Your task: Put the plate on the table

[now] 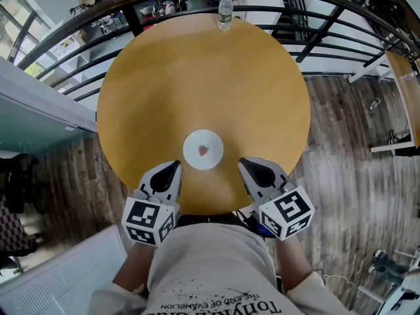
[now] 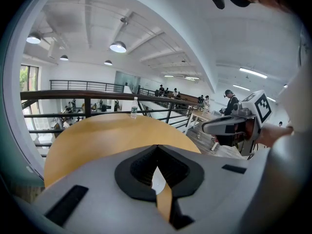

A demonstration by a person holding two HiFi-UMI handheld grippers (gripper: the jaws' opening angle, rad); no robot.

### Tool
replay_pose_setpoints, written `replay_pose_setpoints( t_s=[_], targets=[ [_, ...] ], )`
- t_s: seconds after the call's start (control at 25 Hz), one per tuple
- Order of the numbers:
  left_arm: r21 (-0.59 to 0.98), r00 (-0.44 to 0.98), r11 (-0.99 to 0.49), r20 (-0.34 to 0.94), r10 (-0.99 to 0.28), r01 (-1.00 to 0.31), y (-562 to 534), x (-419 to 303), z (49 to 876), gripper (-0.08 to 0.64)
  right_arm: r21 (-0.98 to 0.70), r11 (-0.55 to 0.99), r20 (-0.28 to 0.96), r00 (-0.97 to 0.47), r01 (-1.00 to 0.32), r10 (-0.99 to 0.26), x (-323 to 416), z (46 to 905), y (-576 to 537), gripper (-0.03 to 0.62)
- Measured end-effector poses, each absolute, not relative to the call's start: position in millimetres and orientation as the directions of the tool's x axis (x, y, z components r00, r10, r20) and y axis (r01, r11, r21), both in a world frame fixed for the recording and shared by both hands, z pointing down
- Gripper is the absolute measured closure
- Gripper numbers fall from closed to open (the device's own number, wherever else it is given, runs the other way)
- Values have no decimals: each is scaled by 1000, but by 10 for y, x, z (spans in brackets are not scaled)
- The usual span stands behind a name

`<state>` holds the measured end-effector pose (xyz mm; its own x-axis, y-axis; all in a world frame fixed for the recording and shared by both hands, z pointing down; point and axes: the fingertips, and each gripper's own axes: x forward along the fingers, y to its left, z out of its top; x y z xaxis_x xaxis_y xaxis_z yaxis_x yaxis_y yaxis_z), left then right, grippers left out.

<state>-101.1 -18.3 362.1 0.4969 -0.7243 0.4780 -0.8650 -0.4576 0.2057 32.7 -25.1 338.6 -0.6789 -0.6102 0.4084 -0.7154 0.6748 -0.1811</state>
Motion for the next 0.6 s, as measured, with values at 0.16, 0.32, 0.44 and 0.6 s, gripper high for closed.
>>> replay_pose_setpoints(
  t_s=[0.16, 0.32, 0.44, 0.6],
  targets=[
    [189, 495, -465, 475, -727, -865, -152, -986, 3568, 537, -181, 660, 406, -667, -729, -625, 393, 3378, -231, 568],
    [180, 496, -472, 474, -727, -863, -134, -950, 3519, 537, -190, 649, 406, -661, -737, -631, 463, 3384, -203, 568],
    [177, 499, -477, 476, -724, -861, -110, -941, 3512, 536, -197, 642, 408, -657, -741, -633, 478, 3407, -175, 568],
    [176, 499, -479, 483, -719, -860, -78, -963, 3518, 537, -196, 636, 407, -652, -746, -639, 467, 3412, -150, 568]
  ],
)
